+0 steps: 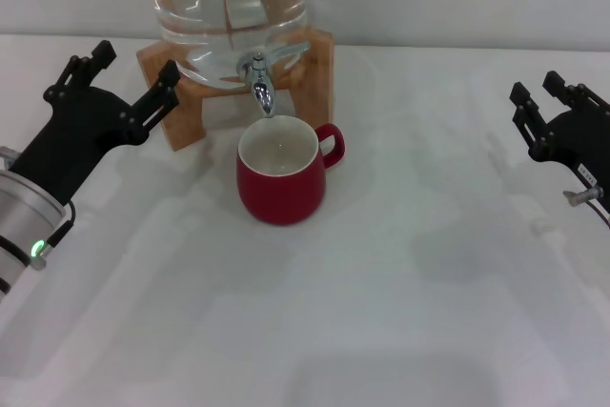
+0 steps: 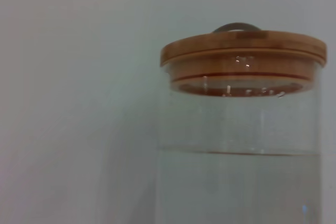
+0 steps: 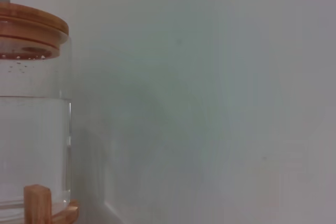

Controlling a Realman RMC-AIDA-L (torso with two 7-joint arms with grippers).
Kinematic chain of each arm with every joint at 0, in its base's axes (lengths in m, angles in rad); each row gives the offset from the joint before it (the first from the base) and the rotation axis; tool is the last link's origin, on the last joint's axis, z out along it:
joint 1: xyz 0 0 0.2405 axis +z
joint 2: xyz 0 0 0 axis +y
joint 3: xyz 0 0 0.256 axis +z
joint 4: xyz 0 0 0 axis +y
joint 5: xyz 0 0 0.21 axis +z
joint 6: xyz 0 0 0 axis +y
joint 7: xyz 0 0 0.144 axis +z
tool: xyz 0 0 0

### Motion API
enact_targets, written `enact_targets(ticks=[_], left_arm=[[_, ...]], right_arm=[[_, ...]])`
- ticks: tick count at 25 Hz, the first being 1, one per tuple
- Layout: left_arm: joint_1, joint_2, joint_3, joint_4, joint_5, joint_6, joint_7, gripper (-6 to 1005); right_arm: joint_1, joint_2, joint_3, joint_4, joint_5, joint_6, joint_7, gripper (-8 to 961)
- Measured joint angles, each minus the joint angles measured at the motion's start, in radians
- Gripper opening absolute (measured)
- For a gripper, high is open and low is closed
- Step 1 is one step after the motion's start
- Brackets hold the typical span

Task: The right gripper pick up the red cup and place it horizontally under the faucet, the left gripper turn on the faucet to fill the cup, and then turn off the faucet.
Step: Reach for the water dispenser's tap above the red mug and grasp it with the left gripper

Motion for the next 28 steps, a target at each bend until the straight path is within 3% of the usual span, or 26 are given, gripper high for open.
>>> enact_targets(ticks=[6,13,19,28], left_arm=[[0.071,0.006,0.033,0.150,0.072,0.100,-0.099,880],[0.087,0.016,-0.032,0.308,0.436,0.187,-0.455,880],[0.087,0.006,-0.110,0.448,0.788,0.192,-0.754,880],[0.087,0.008,-0.149,0.595,1.058,0.177,-1.043,879]], right_arm=[[0.000,0.002,-0.006,0.000,0.000,0.002,0.000,425],[0.000,0.003,-0.008,0.000,0.000,0.005,0.000,426],[0.000,0.003,-0.008,0.000,0.000,0.007,0.000,426],[0.000,0.003,-0.008,0.000,0.000,0.011,0.001,425]])
